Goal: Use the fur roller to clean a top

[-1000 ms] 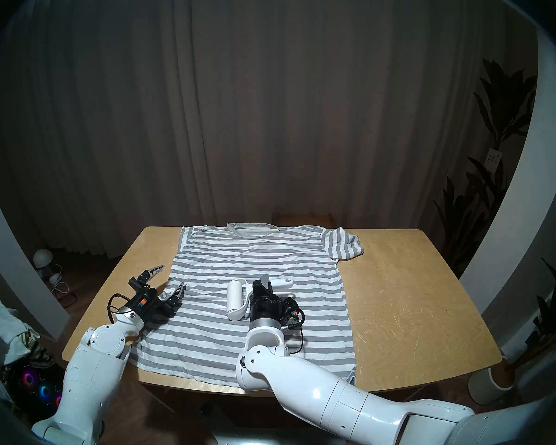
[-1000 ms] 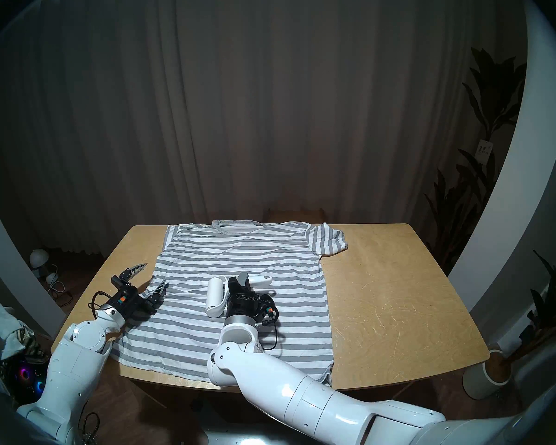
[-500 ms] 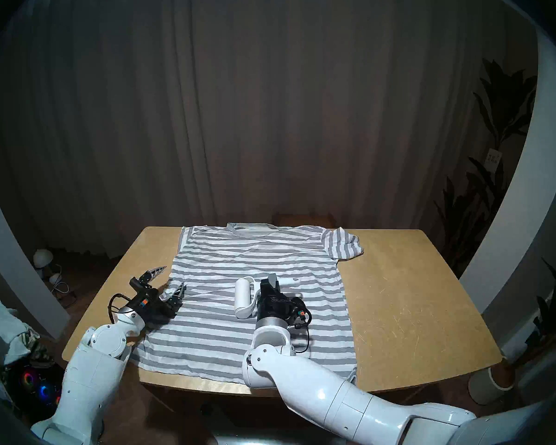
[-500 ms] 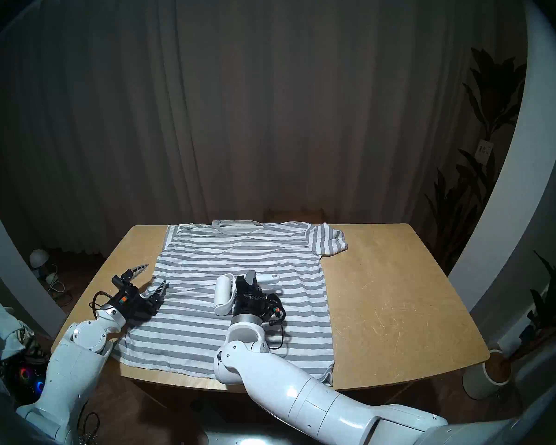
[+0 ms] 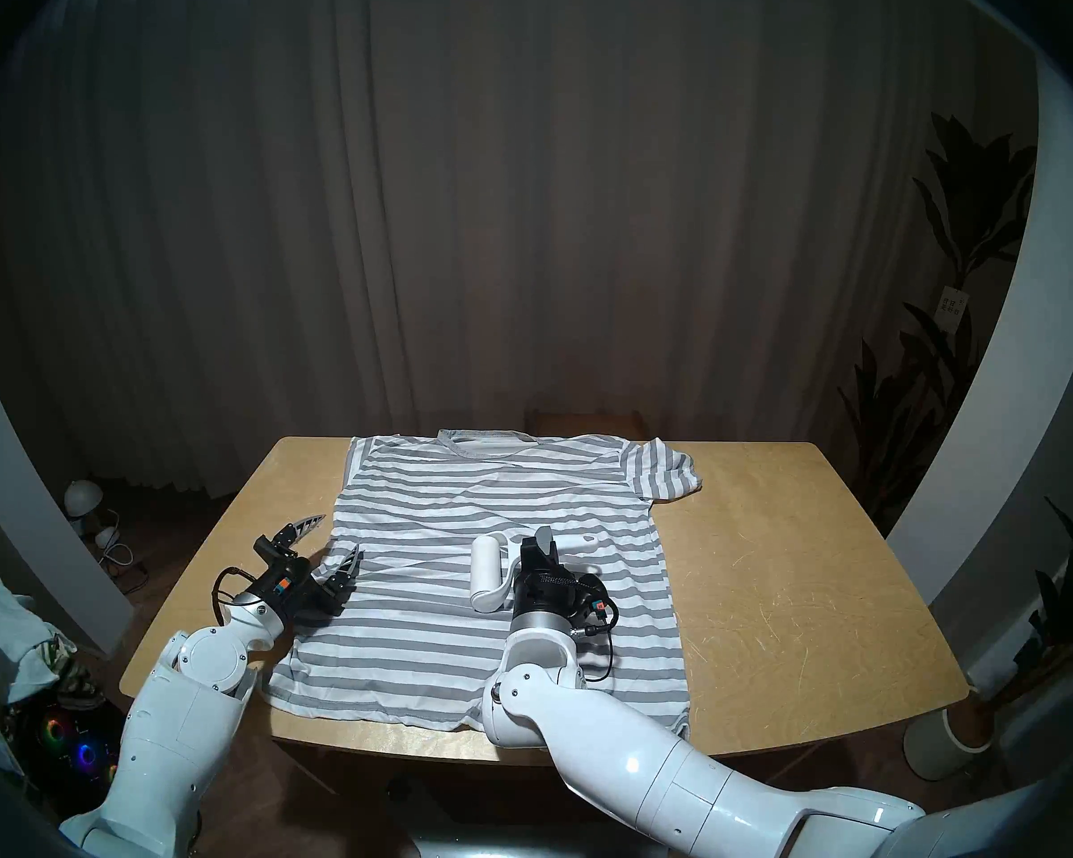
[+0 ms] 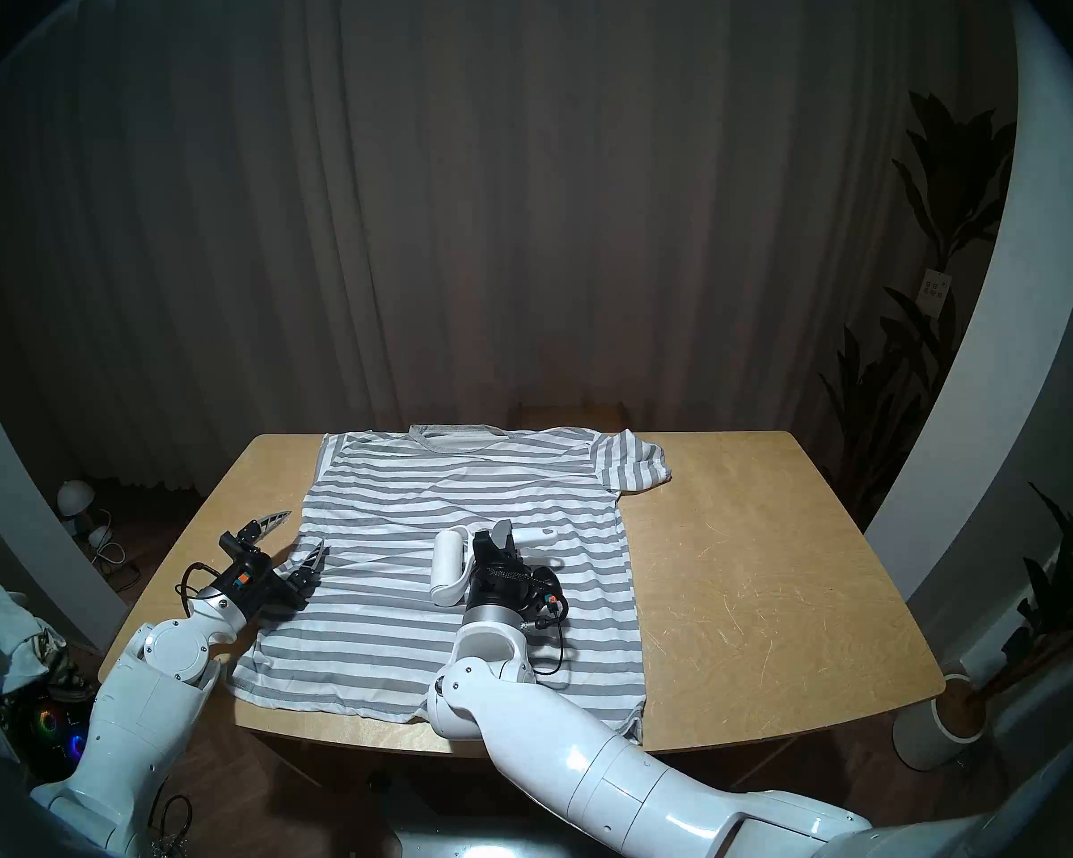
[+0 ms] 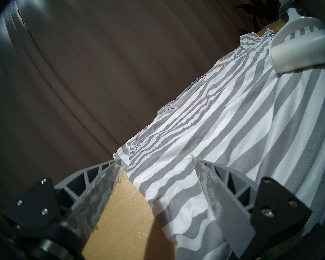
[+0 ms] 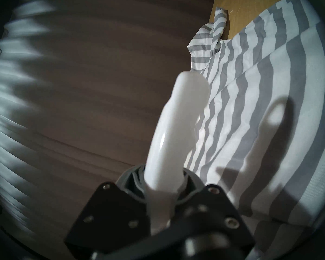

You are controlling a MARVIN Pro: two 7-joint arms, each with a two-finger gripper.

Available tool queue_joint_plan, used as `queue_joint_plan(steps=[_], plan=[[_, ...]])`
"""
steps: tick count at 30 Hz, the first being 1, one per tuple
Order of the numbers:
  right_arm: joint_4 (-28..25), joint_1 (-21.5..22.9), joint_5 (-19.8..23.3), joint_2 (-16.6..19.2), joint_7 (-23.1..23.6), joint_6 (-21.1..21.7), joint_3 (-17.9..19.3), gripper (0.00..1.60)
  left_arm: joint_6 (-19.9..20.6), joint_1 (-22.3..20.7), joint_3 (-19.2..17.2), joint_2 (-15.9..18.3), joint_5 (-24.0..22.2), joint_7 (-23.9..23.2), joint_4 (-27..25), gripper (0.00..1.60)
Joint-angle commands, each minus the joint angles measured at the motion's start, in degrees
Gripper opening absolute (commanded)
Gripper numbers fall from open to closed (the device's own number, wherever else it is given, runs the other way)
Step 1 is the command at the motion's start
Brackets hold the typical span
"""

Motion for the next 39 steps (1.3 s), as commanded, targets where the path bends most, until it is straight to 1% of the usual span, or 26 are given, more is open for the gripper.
queue_joint_plan(steps=[1, 8, 9, 10, 13, 14, 15, 21, 22, 23, 24, 25, 26, 27, 28, 29, 31, 32, 36, 37, 39], plan=[[0.6, -4.6, 0.0, 3.0, -1.0, 0.0, 2.1, 0.0, 3.3, 5.9, 2.9, -0.3, 2.9, -2.1, 4.5, 1.6], [-0.1, -6.7, -0.6, 4.1, -0.9, 0.0, 3.8, 0.0, 3.4, 6.1, 2.8, 0.3, 2.9, -1.4, 4.8, 1.6], [-0.2, -7.0, -0.7, 4.2, -0.9, 0.0, 4.0, 0.0, 3.4, 6.7, 2.8, 0.4, 2.8, -1.2, 4.6, 1.6], [-0.3, -7.3, -0.8, 4.4, -0.8, 0.0, 4.3, 0.0, 3.4, 6.1, 2.8, 0.5, 2.9, -1.2, 5.0, 1.6], [-0.7, -8.1, -1.1, 4.7, -0.7, 0.0, 5.0, 0.0, 3.5, 6.7, 2.7, 0.8, 2.8, -0.9, 5.0, 1.6], [-0.8, -8.3, -1.1, 4.8, -0.7, 0.0, 5.2, 0.0, 3.6, 6.0, 2.8, 0.8, 2.9, -0.9, 5.3, 1.6], [-1.0, -8.6, -1.3, 4.9, -0.6, 0.0, 5.6, 0.0, 3.5, 6.6, 2.8, 0.9, 2.8, -0.8, 5.2, 1.6], [-2.0, -9.9, -1.9, 5.4, -0.2, 0.0, 7.1, 0.0, 3.7, 6.3, 3.0, 1.3, 2.7, -0.5, 5.6, 1.6], [-2.2, -10.2, -2.0, 5.5, -0.1, 0.0, 7.4, 0.0, 3.6, 6.8, 3.0, 1.5, 2.6, -0.3, 5.5, 1.6], [-2.4, -10.3, -2.1, 5.6, -0.1, 0.0, 7.7, 0.0, 3.8, 6.1, 3.2, 1.5, 2.7, -0.4, 5.4, 1.6], [-2.6, -10.5, -2.2, 5.8, 0.0, 0.0, 8.1, 0.0, 3.6, 6.7, 3.2, 1.6, 2.6, -0.2, 5.6, 1.6], [-2.7, -10.7, -2.3, 5.9, 0.0, 0.0, 8.4, 0.0, 3.7, 6.3, 3.3, 1.7, 2.6, -0.3, 5.7, 1.6], [-3.0, -11.0, -2.5, 6.1, 0.1, 0.0, 8.9, 0.0, 3.5, 8.7, 3.0, 2.1, 2.4, 0.2, 4.7, 1.6], [-3.2, -11.1, -2.5, 6.3, 0.2, 0.0, 9.2, 0.0, 3.6, 7.3, 3.3, 2.0, 2.5, 0.0, 5.5, 1.6], [-3.3, -11.0, -2.6, 6.5, 0.2, 0.0, 9.3, 0.0, 4.0, 5.5, 3.7, 2.0, 2.7, -0.3, 4.7, 1.6], [-3.5, -11.5, -2.7, 6.6, 0.2, 0.0, 9.7, 0.0, 3.7, 6.4, 3.5, 2.2, 2.5, 0.0, 5.6, 1.6], [-3.9, -11.9, -2.9, 6.9, 0.3, 0.0, 10.2, 0.0, 3.7, 6.9, 3.6, 2.4, 2.5, 0.1, 5.8, 1.6], [-4.1, -12.1, -2.9, 7.0, 0.3, 0.0, 10.4, 0.0, 3.9, 6.3, 3.8, 2.5, 2.6, 0.0, 5.3, 1.6], [-5.0, -12.8, -3.2, 7.5, 0.5, 0.0, 11.5, 0.0, 3.8, 7.0, 3.9, 2.9, 2.5, 0.3, 5.9, 1.6], [-5.2, -12.8, -3.4, 7.7, 0.6, 0.0, 11.7, 0.0, 4.1, 6.3, 4.1, 3.0, 2.6, 0.2, 5.2, 1.6], [-5.6, -13.0, -3.5, 8.1, 0.6, 0.0, 12.5, 0.0, 4.1, 6.5, 4.3, 3.2, 2.5, 0.3, 5.4, 1.6]])
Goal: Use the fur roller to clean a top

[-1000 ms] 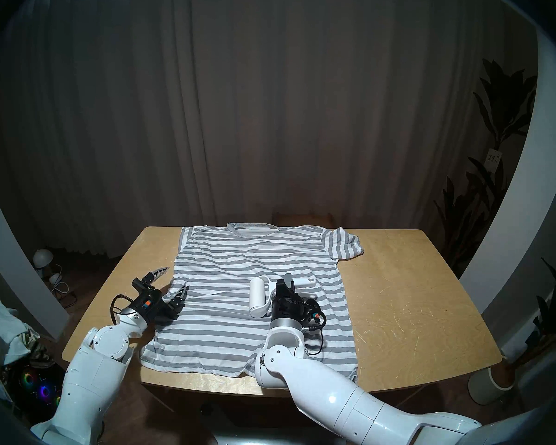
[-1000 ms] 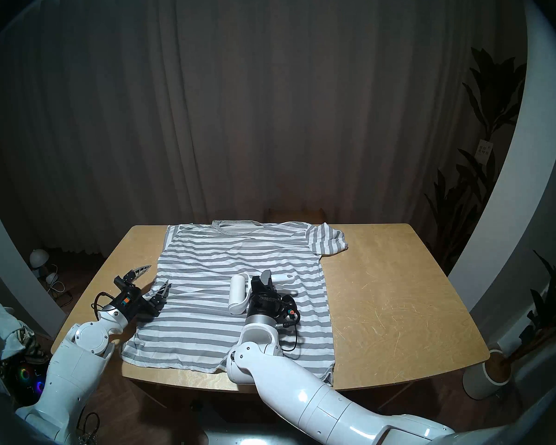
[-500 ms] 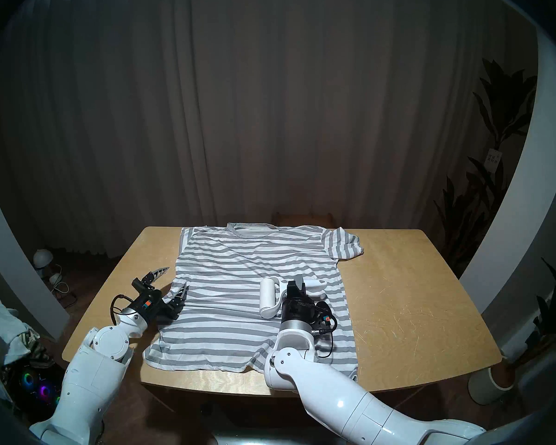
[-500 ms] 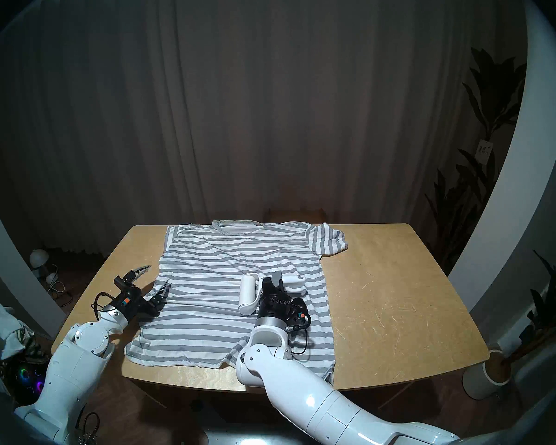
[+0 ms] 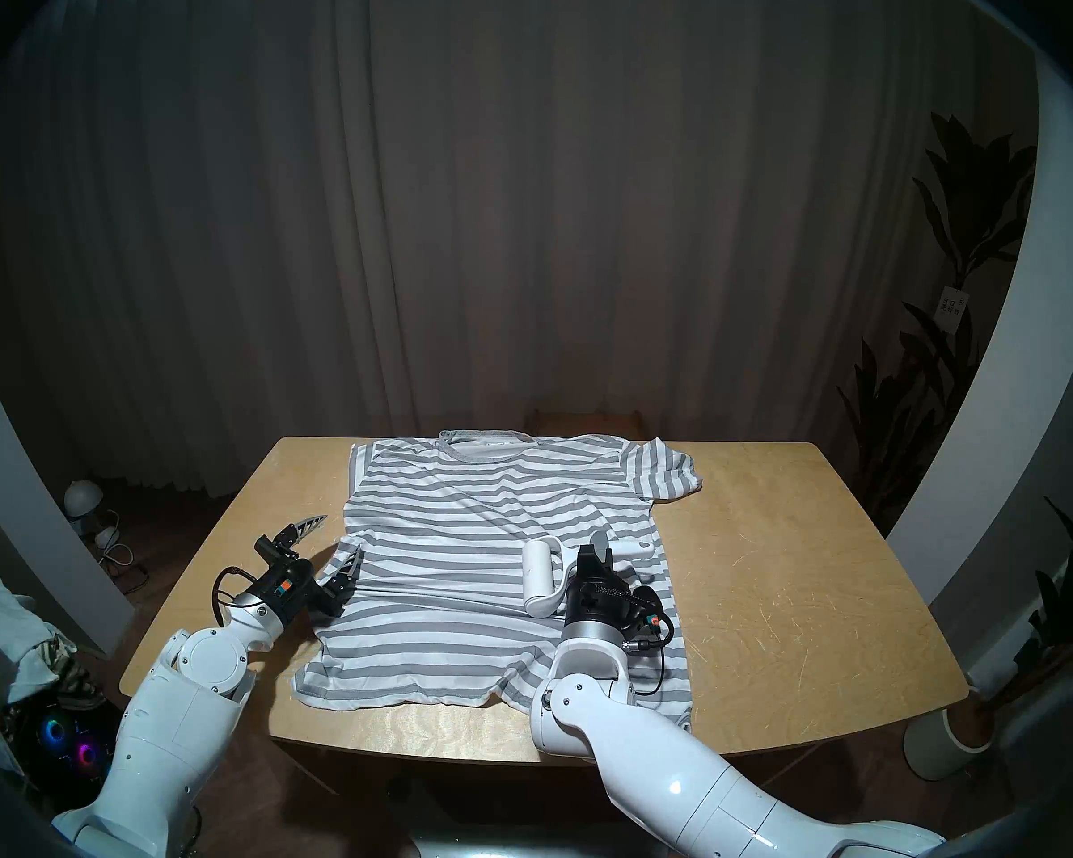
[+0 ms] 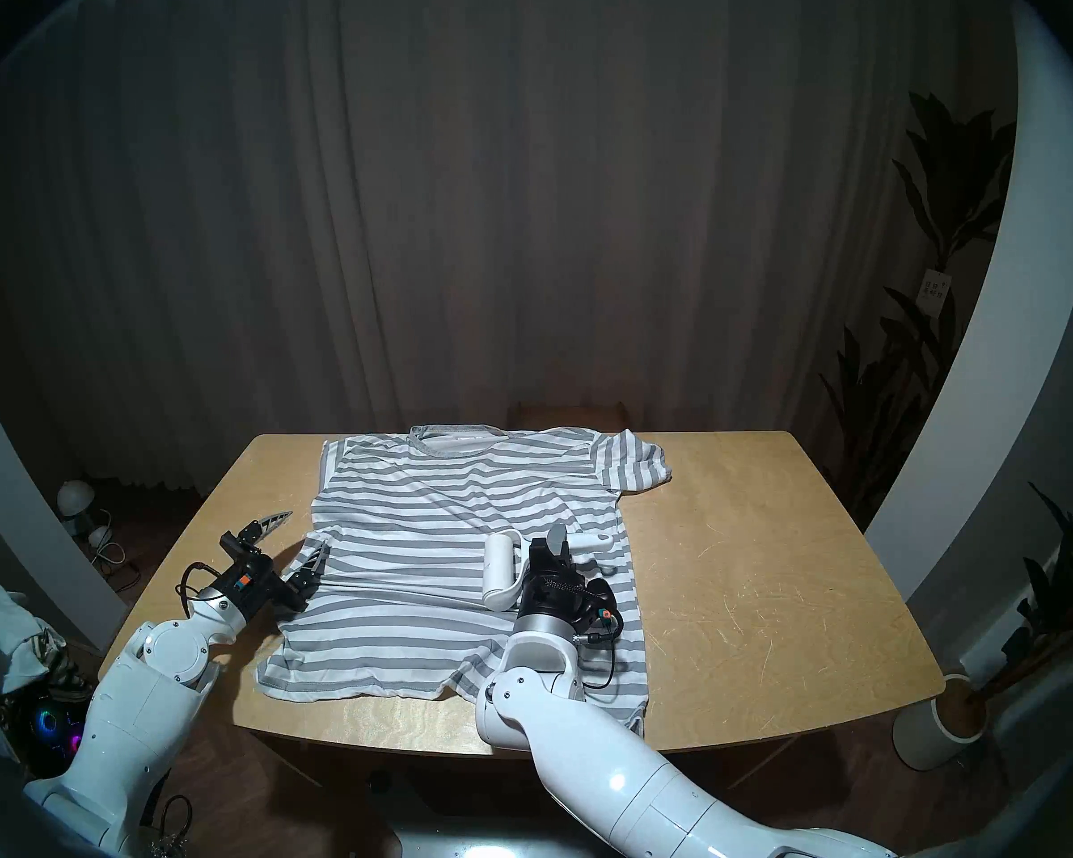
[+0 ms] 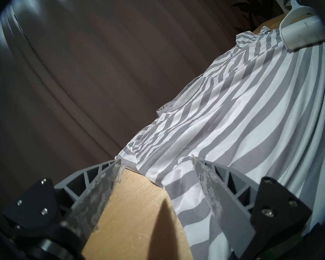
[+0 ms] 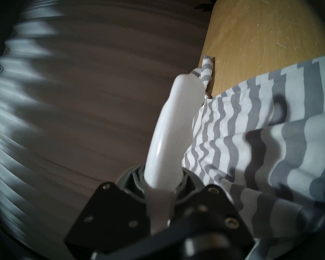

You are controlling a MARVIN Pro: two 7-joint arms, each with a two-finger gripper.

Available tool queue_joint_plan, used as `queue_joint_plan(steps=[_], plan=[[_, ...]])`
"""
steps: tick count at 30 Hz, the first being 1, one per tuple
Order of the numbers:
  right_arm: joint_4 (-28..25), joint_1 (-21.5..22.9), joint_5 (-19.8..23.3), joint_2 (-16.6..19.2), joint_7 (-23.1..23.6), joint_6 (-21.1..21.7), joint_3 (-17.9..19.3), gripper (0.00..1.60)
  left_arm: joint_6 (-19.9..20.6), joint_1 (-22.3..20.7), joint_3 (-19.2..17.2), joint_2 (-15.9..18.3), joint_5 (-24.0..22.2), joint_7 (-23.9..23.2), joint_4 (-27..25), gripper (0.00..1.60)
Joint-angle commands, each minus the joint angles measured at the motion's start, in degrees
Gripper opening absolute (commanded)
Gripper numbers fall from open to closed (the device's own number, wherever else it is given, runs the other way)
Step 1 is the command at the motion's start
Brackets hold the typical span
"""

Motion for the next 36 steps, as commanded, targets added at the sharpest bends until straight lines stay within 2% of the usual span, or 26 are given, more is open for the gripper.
queue_joint_plan(steps=[1, 2, 15, 16, 19, 20, 36], plan=[[1.3, -4.8, 0.2, 4.2, -1.4, -0.2, 3.2, 0.0, 3.8, 6.8, 1.6, 1.1, 2.7, -1.7, 6.4, 1.6], [1.2, -4.9, 0.2, 4.5, -1.3, -0.2, 3.6, 0.0, 4.2, 5.5, 2.0, 1.1, 2.9, -1.9, 5.4, 1.6], [0.1, -6.2, -0.8, 8.1, -0.9, -0.2, 8.3, 0.0, 4.0, 6.7, 2.8, 2.0, 2.3, -1.0, 6.5, 1.6], [0.1, -6.3, -0.8, 8.2, -0.9, -0.2, 8.5, 0.0, 4.5, 5.0, 3.2, 2.0, 2.6, -1.4, 4.8, 1.6], [-0.1, -6.9, -1.0, 9.2, -0.8, -0.2, 9.5, 0.0, 4.1, 6.4, 3.1, 2.2, 2.2, -0.9, 6.2, 1.6], [-0.2, -7.1, -1.1, 9.5, -0.8, -0.2, 9.8, 0.0, 4.4, 5.4, 3.4, 2.2, 2.3, -1.0, 5.2, 1.6], [-4.3, -8.7, -1.3, 13.5, -0.7, -0.2, 14.6, 0.0, 4.1, 6.2, 4.6, 3.1, 1.3, 0.0, 5.5, 1.6]])
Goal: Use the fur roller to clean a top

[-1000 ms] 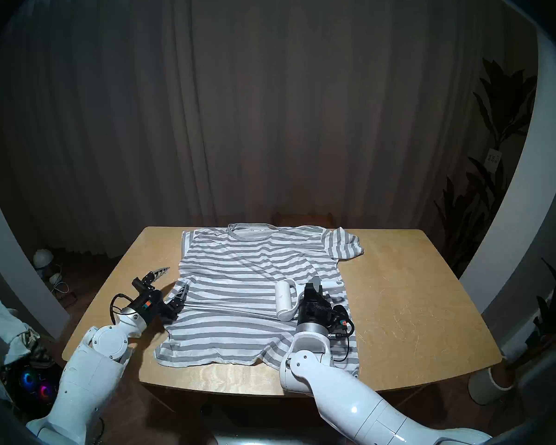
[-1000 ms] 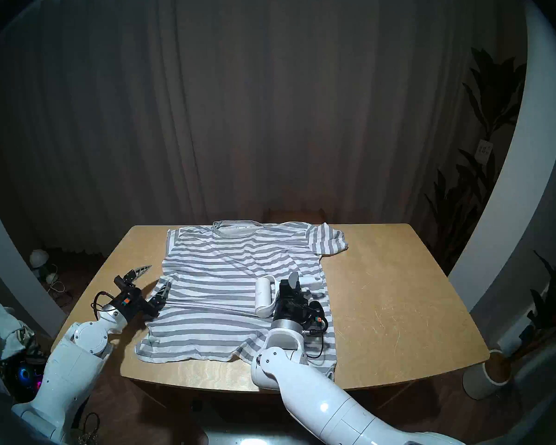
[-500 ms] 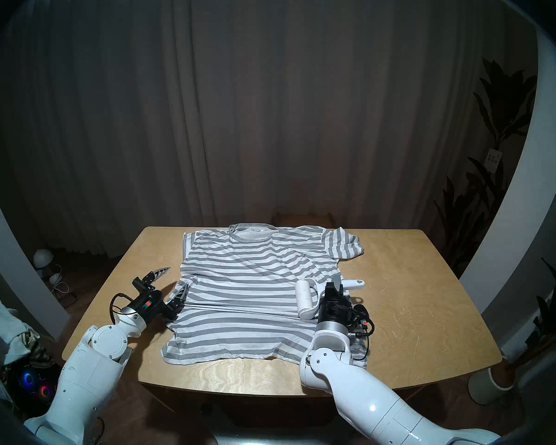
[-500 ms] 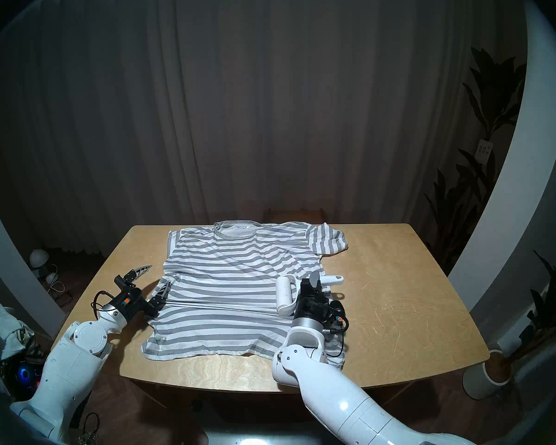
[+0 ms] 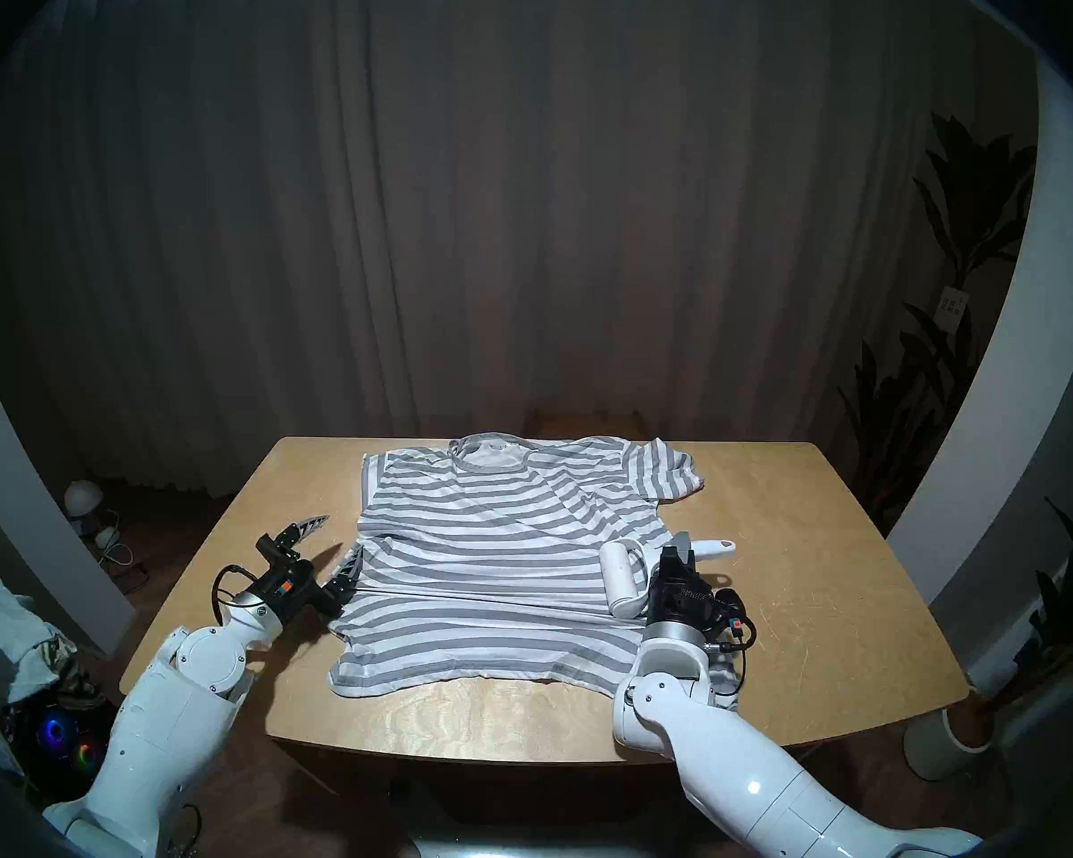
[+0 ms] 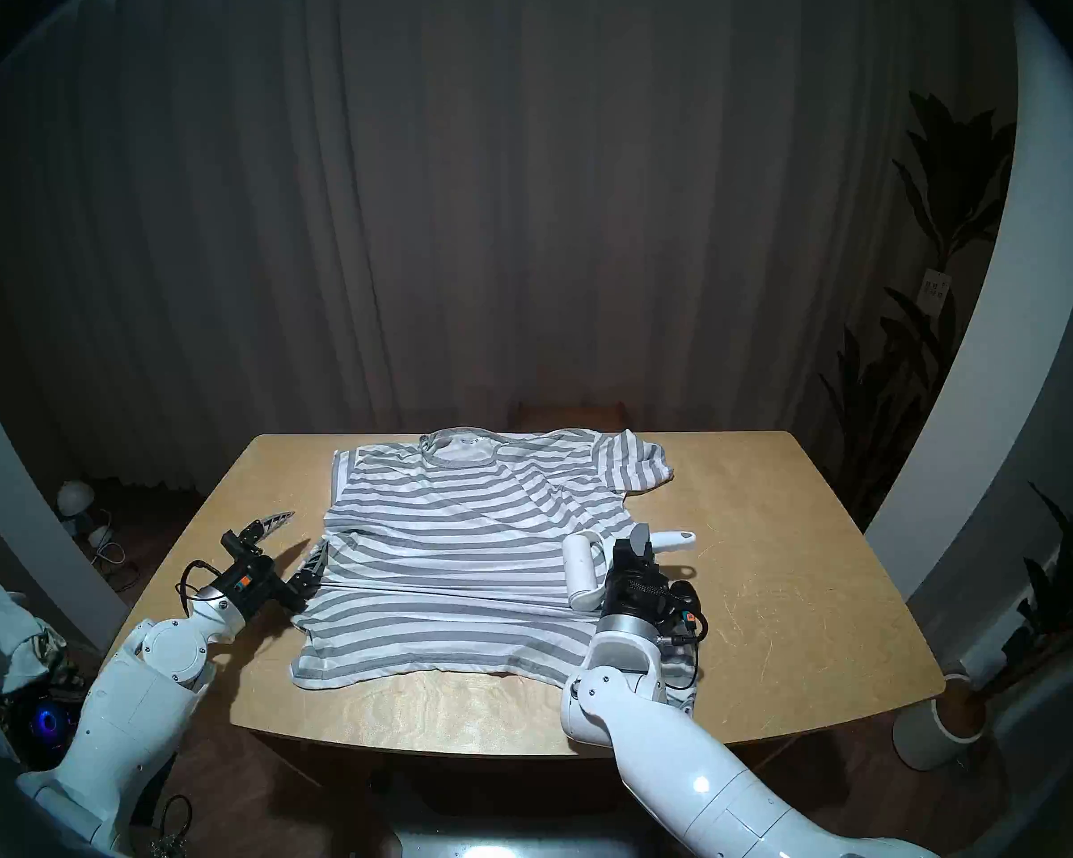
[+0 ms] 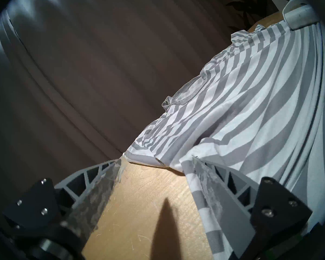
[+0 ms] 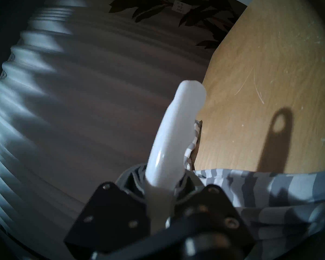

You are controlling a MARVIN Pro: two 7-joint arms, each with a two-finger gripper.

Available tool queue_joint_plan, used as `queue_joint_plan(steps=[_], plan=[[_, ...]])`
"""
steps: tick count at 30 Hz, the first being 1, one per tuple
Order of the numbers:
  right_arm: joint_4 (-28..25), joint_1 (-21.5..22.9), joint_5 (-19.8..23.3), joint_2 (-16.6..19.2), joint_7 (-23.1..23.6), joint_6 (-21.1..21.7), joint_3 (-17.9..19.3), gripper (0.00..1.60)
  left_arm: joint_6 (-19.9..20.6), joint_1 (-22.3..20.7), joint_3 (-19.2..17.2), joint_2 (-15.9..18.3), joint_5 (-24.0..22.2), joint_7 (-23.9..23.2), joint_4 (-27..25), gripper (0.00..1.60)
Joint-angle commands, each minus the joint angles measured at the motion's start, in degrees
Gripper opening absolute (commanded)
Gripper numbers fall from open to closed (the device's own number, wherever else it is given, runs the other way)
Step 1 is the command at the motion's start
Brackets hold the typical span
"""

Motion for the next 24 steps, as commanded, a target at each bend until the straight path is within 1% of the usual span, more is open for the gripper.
queue_joint_plan(steps=[1, 2, 6, 7, 8, 9, 10, 11, 14, 16, 17, 18, 19, 20, 21, 22, 23, 24], plan=[[0.2, -3.2, 0.4, 5.7, -1.6, -1.1, 4.9, 0.0, 4.0, 6.2, 1.8, 0.8, 2.2, -1.4, 6.2, 1.6], [0.0, -3.2, 0.5, 6.0, -1.7, -1.1, 5.4, 0.0, 4.1, 5.7, 2.0, 0.8, 2.2, -1.5, 5.7, 1.6], [-0.4, -3.6, 0.7, 7.7, -2.4, -1.1, 8.0, 0.0, 4.2, 6.0, 2.3, 1.0, 1.9, -1.2, 5.9, 1.6], [-0.5, -3.7, 0.8, 8.1, -2.5, -1.1, 8.4, 0.0, 3.9, 7.9, 1.9, 1.1, 1.7, -0.8, 6.2, 1.6], [-0.5, -3.7, 0.8, 8.1, -2.5, -1.1, 8.4, 0.0, 3.9, 7.9, 1.9, 1.1, 1.7, -0.8, 6.2, 1.6], [-0.6, -3.9, 0.9, 8.6, -2.8, -1.1, 9.1, 0.0, 4.2, 6.2, 2.4, 1.1, 1.8, -1.0, 6.1, 1.6], [-0.7, -4.1, 1.0, 8.9, -2.9, -1.1, 9.6, 0.0, 4.3, 6.2, 2.5, 1.1, 1.7, -0.9, 6.0, 1.6], [-0.8, -4.3, 1.1, 9.2, -3.2, -1.1, 10.0, 0.0, 4.1, 7.3, 2.3, 1.2, 1.5, -0.6, 6.7, 1.6], [-1.2, -5.2, 1.5, 10.3, -3.9, -1.1, 11.4, 0.0, 4.6, 5.8, 3.0, 1.3, 1.5, -0.7, 5.5, 1.6], [-1.5, -5.8, 1.7, 11.1, -4.4, -1.1, 12.3, 0.0, 4.4, 6.7, 2.9, 1.4, 1.2, -0.3, 6.3, 1.6], [-1.6, -6.0, 1.8, 11.5, -4.6, -1.1, 12.8, 0.0, 4.6, 6.0, 3.2, 1.4, 1.2, -0.4, 5.6, 1.6], [-1.9, -6.3, 2.0, 11.9, -4.9, -1.1, 13.3, 0.0, 4.4, 6.7, 3.1, 1.4, 1.0, -0.2, 6.3, 1.6], [-2.1, -6.5, 2.2, 12.2, -5.1, -1.1, 13.8, 0.0, 4.6, 6.3, 3.3, 1.4, 0.9, -0.2, 5.9, 1.6], [-2.4, -6.9, 2.3, 12.6, -5.4, -1.1, 14.3, 0.0, 4.3, 7.2, 3.1, 1.4, 0.6, 0.1, 6.6, 1.6], [-2.9, -7.0, 2.6, 12.9, -5.6, -1.1, 14.8, 0.0, 4.7, 5.8, 3.5, 1.3, 0.5, -0.1, 5.3, 1.6], [-3.4, -7.2, 2.9, 13.2, -5.9, -1.1, 15.4, 0.0, 4.3, 6.9, 3.1, 1.2, 0.1, 0.3, 6.3, 1.6], [-4.1, -7.1, 3.3, 13.4, -6.2, -1.1, 16.1, 0.0, 4.4, 6.1, 3.3, 1.1, -0.3, 0.3, 5.6, 1.6], [-4.7, -7.3, 3.6, 13.7, -6.6, -1.1, 16.8, 0.0, 4.1, 6.8, 3.0, 1.1, -0.8, 0.5, 5.6, 1.6]])
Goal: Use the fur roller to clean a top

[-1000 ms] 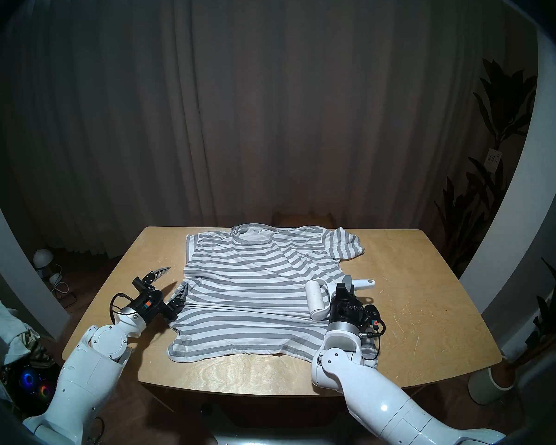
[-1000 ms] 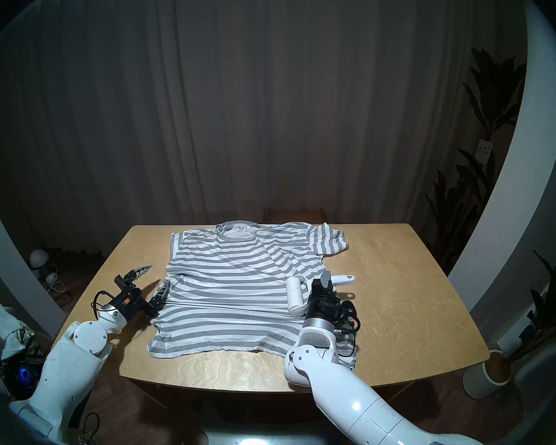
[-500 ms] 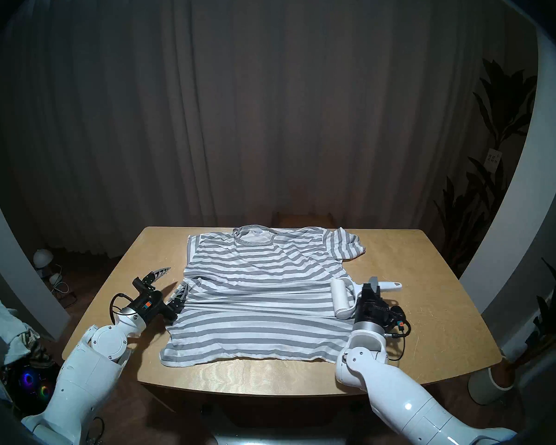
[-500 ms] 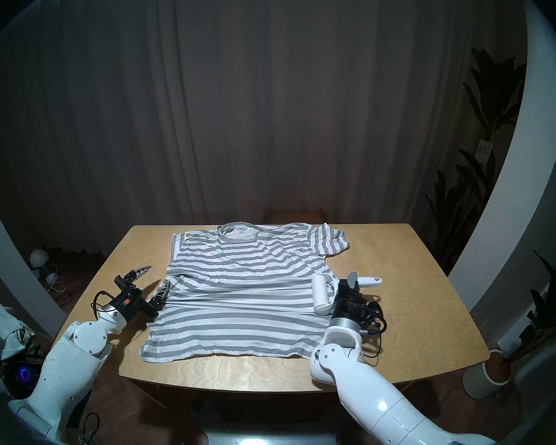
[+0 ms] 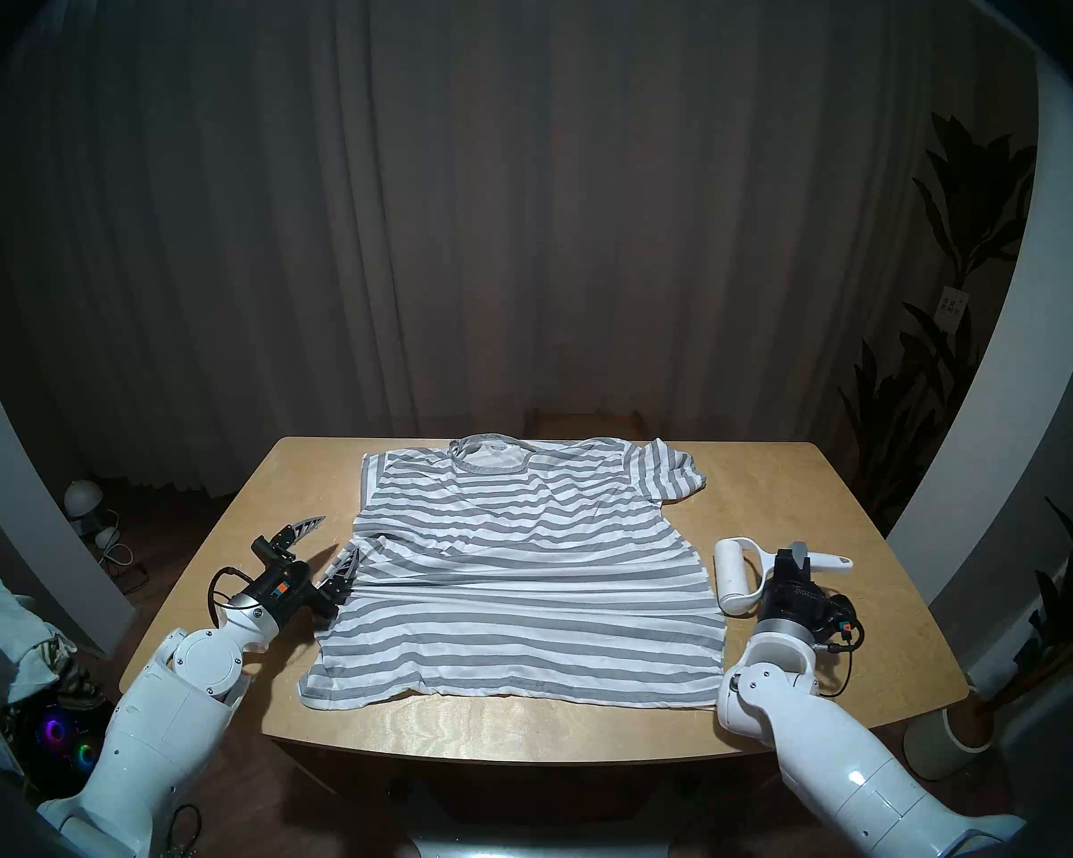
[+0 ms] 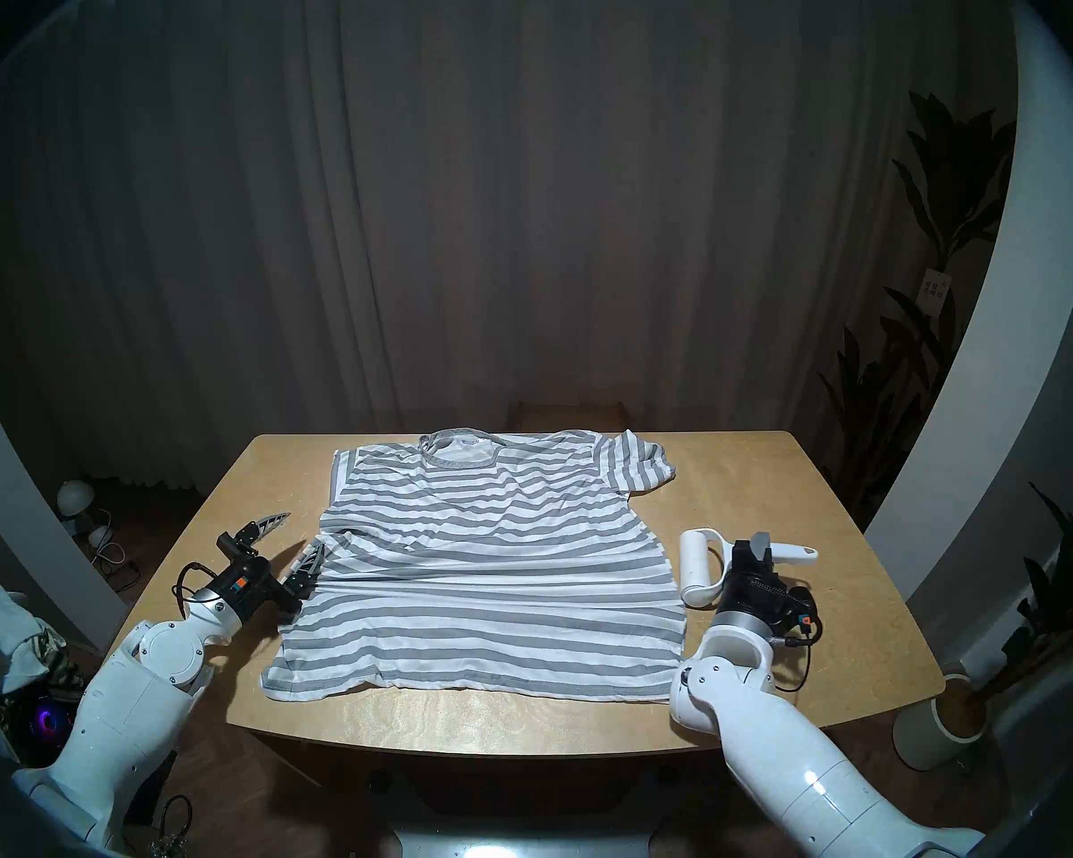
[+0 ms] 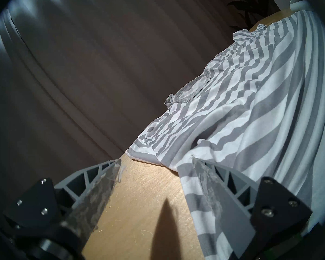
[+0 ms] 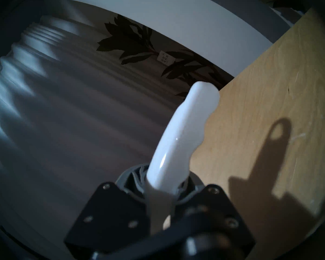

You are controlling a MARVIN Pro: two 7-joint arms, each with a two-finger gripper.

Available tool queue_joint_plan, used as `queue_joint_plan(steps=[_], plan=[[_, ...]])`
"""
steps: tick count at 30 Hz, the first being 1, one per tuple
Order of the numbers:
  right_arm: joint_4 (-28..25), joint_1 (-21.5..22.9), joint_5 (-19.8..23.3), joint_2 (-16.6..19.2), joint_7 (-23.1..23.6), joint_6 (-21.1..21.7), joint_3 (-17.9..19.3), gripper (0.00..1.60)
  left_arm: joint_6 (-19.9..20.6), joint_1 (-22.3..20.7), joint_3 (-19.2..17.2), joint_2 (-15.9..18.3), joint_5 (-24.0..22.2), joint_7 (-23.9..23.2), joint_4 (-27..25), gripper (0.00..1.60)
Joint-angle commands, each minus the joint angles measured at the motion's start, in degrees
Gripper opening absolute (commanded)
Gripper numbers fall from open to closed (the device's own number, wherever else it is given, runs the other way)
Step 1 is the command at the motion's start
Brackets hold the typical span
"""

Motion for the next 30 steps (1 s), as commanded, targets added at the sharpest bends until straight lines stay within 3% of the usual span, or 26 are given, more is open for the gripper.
queue_joint_plan(steps=[1, 9, 19, 23, 25, 27, 30], plan=[[-3.5, -1.5, 1.6, 3.5, -2.0, 0.0, 4.5, 0.0, 3.7, 6.0, 1.7, -0.5, 0.3, -1.2, 5.0, 1.6], [-8.6, -1.1, 4.9, 5.5, -5.6, 0.2, 10.0, 0.0, 0.8, 7.3, -0.2, -2.0, -5.8, 0.0, -2.2, 1.6], [-12.0, -0.7, 9.2, 5.2, -9.7, 2.2, 11.5, 0.0, -4.9, 6.8, -4.9, -3.7, -15.3, 2.0, -13.6, 1.6], [-12.7, -0.6, 10.6, 4.8, -10.9, 2.9, 11.5, 0.0, -6.5, 5.8, -6.5, -4.1, -17.7, 2.8, -14.7, 1.6], [-13.4, -0.6, 12.2, 4.5, -12.1, 3.9, 11.5, 0.0, -7.7, 6.2, -8.2, -4.6, -20.2, 3.7, -18.4, 1.6], [-13.6, -0.6, 12.7, 4.5, -12.6, 4.2, 11.6, 0.0, -8.4, 5.6, -8.5, -4.8, -20.8, 3.9, -16.3, 1.6], [-14.8, -0.3, 14.8, 5.2, -14.5, 5.8, 12.2, 0.0, -9.3, 7.2, -9.6, -6.4, -24.1, 4.8, -20.3, 1.6]])
